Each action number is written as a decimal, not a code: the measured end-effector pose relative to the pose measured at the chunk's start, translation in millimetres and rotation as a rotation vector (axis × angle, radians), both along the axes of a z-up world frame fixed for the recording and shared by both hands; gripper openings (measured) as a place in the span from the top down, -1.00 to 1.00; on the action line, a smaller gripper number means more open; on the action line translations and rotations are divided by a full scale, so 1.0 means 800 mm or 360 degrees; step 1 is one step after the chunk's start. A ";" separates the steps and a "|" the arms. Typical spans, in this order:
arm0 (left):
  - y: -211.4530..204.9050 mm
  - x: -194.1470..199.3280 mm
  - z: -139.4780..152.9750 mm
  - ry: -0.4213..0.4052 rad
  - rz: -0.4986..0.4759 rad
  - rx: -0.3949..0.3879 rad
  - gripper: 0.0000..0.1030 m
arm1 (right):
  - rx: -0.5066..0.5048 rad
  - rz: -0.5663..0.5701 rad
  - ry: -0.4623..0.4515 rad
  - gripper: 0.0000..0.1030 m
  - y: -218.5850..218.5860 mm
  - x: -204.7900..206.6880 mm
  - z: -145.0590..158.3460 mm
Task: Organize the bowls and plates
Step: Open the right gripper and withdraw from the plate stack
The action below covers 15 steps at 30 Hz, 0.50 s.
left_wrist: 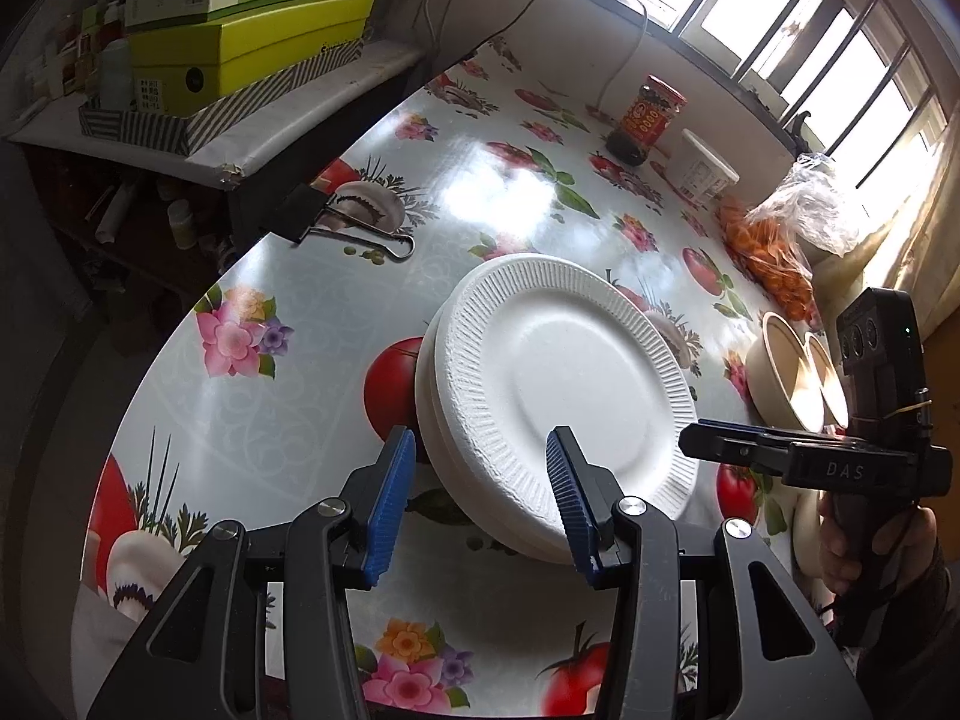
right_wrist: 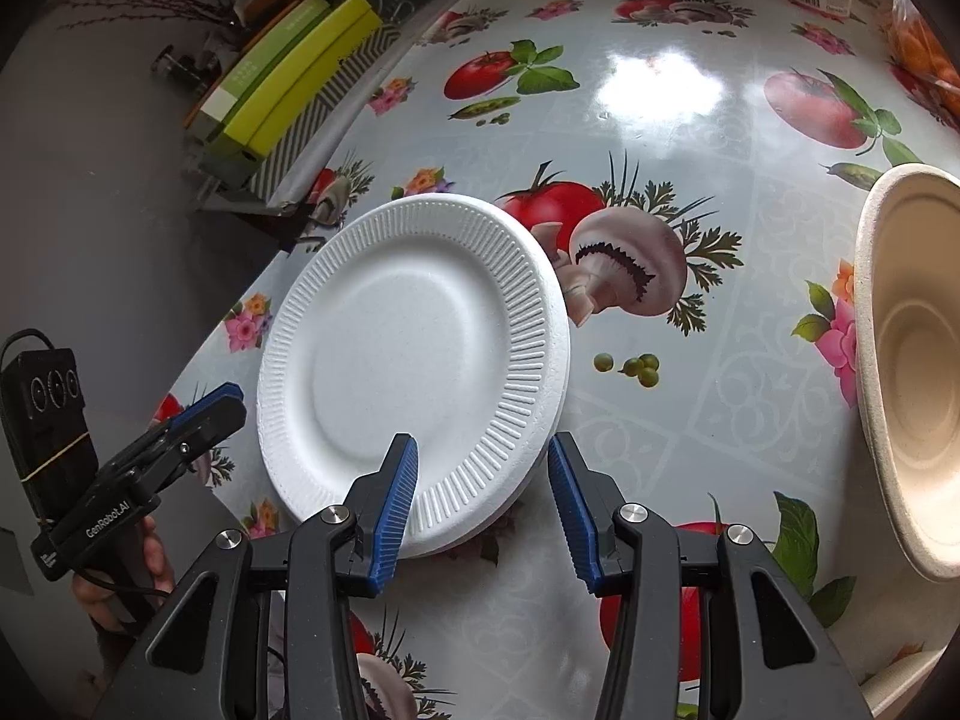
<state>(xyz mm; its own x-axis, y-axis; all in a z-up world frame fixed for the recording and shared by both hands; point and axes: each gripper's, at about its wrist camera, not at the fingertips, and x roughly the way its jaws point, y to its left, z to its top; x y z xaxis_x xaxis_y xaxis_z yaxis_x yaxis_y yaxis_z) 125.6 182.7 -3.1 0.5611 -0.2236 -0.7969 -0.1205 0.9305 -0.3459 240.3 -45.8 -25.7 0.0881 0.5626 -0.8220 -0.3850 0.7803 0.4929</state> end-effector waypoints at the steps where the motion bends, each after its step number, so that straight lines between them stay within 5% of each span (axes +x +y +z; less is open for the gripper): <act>1: -0.001 -0.001 0.001 -0.0002 -0.0008 -0.0001 0.09 | 0.0005 0.0004 0.0000 0.13 0.002 0.000 0.001; 15: -0.056 -0.004 0.030 -0.0061 -0.0131 0.0050 0.09 | 0.0045 -0.0019 -0.0096 0.12 -0.034 -0.014 0.025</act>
<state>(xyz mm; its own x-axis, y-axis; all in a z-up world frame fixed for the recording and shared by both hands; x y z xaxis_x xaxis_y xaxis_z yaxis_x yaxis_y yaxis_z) 122.3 138.2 21.2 0.5719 -0.2452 -0.7828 -0.0306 0.9473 -0.3190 228.8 -73.2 -6.1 0.1441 0.5843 -0.7986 -0.4053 0.7711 0.4911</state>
